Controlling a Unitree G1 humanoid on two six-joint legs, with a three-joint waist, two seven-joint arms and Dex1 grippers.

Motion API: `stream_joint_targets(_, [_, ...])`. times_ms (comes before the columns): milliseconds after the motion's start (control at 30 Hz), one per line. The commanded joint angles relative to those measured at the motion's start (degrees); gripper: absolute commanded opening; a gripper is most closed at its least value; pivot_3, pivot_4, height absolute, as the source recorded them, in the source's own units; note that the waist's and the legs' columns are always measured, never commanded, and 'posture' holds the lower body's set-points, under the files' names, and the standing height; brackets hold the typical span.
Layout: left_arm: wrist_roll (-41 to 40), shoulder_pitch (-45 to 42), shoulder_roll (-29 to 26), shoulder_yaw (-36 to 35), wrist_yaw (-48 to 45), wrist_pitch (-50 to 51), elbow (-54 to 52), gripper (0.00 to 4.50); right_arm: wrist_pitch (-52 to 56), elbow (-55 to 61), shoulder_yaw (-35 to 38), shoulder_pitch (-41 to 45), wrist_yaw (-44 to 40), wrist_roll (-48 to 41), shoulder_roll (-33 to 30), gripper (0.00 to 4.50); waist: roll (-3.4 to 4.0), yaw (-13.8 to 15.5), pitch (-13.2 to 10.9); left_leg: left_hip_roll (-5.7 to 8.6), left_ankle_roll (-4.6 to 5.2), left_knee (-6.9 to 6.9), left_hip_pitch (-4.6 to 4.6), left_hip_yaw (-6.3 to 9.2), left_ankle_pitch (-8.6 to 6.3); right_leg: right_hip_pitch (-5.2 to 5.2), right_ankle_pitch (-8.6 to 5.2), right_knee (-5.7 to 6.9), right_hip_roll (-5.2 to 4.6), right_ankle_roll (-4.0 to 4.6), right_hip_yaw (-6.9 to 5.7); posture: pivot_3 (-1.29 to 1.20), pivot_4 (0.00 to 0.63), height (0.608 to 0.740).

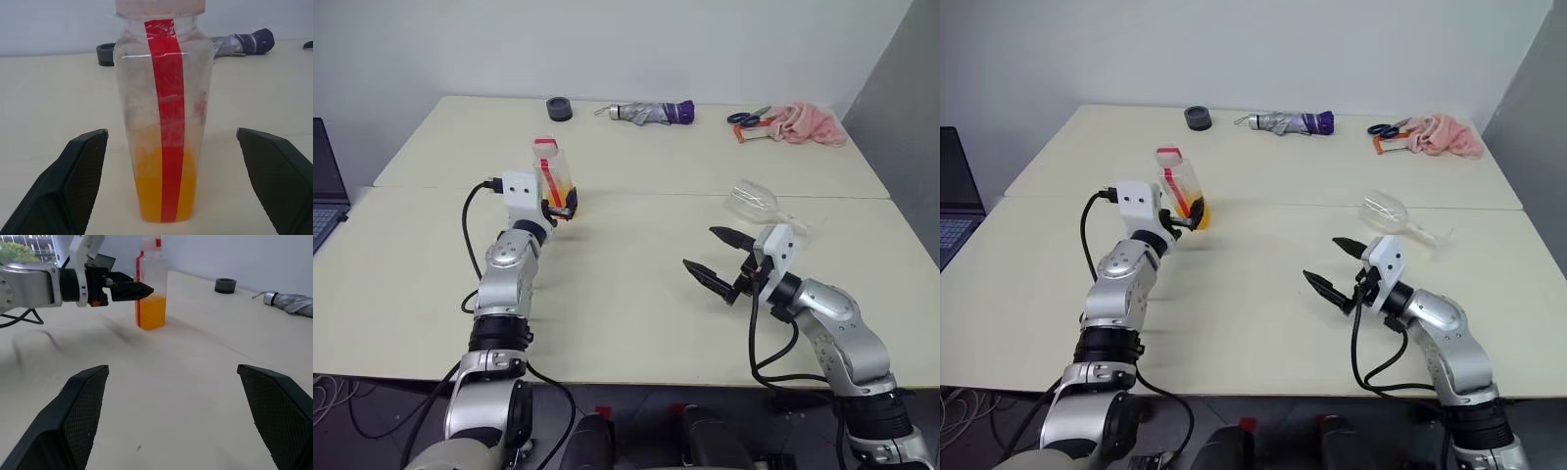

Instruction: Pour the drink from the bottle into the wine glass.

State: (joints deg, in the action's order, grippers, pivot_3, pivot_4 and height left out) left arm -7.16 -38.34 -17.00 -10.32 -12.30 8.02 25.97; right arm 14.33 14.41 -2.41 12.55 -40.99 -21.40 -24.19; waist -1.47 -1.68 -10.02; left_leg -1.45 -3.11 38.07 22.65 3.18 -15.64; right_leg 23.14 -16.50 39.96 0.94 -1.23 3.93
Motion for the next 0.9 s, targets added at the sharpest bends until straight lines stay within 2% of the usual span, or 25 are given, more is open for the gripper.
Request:
stream_joint_targets(33, [1.25,-3.73,-0.10,0.76,0.59,-3.47,3.50,4.49,-0.84,0.96,0.66,1.20,-0.08,-0.19,0.04,4.50,0.00,0.01,0.00,0.00,0.00,0.00,0.01,0.00,0.00,0.00,0.00,0.00,0.00,0.00,0.00,0.00,0.150,0.740])
stream_joint_targets(433, [2.04,-11.65,0.97,1.25,1.46,-7.84,14.17,4.49,4.23,4.66,-1.16,3.51,-5.67,-4.02,-1.65,4.50,-0.01,-0.05,-0.01,0.11,0.00,0.01,0.05,0.02,0.00,0.03,0.00,0.00,0.00,0.00,-0.03,0.00,0.150,0.740])
stream_joint_targets(900, [2.88,-13.96,0.18,1.50,2.98,-7.86,16.83,4.49,4.78,3.98,-1.77,5.06,-5.83,-4.17,-1.33,4.50,-0.01,-0.01,0.00,0.09,0.00,0.02,0.07,0.07,0.00,0.04,0.00,0.00,-0.01,0.00,-0.07,0.00,0.150,0.740])
